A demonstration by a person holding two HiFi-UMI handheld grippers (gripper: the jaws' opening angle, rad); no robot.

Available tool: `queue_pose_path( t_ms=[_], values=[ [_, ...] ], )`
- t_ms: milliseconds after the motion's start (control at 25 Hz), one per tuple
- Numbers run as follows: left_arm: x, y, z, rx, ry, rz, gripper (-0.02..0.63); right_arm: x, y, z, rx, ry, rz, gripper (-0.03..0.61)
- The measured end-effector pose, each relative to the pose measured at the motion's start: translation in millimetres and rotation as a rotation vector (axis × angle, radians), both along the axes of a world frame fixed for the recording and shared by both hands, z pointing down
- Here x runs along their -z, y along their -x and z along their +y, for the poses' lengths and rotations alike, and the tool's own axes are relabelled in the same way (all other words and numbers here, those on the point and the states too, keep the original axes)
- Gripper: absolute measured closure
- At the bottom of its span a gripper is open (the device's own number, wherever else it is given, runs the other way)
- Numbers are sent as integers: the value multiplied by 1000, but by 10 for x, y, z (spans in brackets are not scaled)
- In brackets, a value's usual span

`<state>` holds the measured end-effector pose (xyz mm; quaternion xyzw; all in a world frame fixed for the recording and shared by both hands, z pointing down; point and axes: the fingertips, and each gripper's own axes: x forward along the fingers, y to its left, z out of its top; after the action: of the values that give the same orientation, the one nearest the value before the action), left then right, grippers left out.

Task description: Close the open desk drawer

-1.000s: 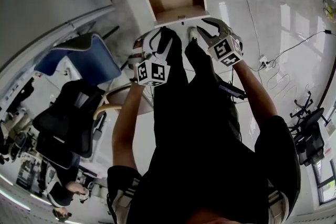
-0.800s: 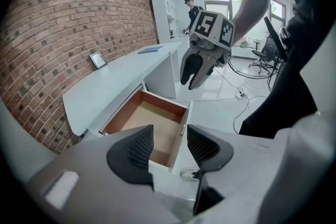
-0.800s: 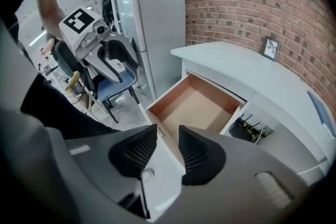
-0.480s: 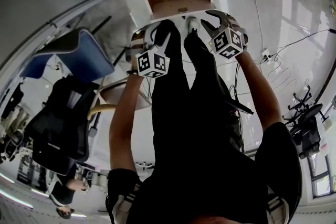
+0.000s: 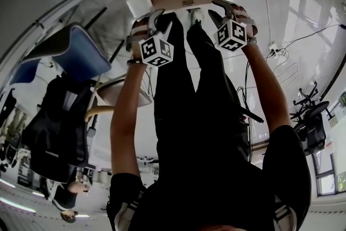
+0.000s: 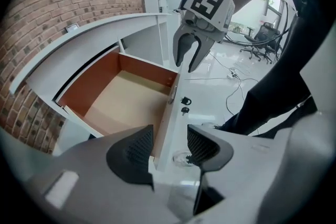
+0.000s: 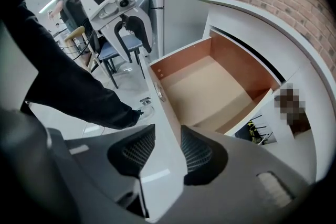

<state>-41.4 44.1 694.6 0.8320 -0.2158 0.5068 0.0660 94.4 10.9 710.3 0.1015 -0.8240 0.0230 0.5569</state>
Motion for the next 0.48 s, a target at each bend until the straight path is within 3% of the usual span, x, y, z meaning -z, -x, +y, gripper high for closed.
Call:
queue_pose_path(
  t_ms=[120,280,480],
  values=[
    [-119,65,35,-12,19,-37,391,-52,27,19,18,0,8,422],
    [-238,169,-37,41,52,-41,392,-108,64,-13,39,-12,18,422],
    [-351,158,-41,20,61,-53,409,-175,69,-35,42,-11,22,435]
  ],
)
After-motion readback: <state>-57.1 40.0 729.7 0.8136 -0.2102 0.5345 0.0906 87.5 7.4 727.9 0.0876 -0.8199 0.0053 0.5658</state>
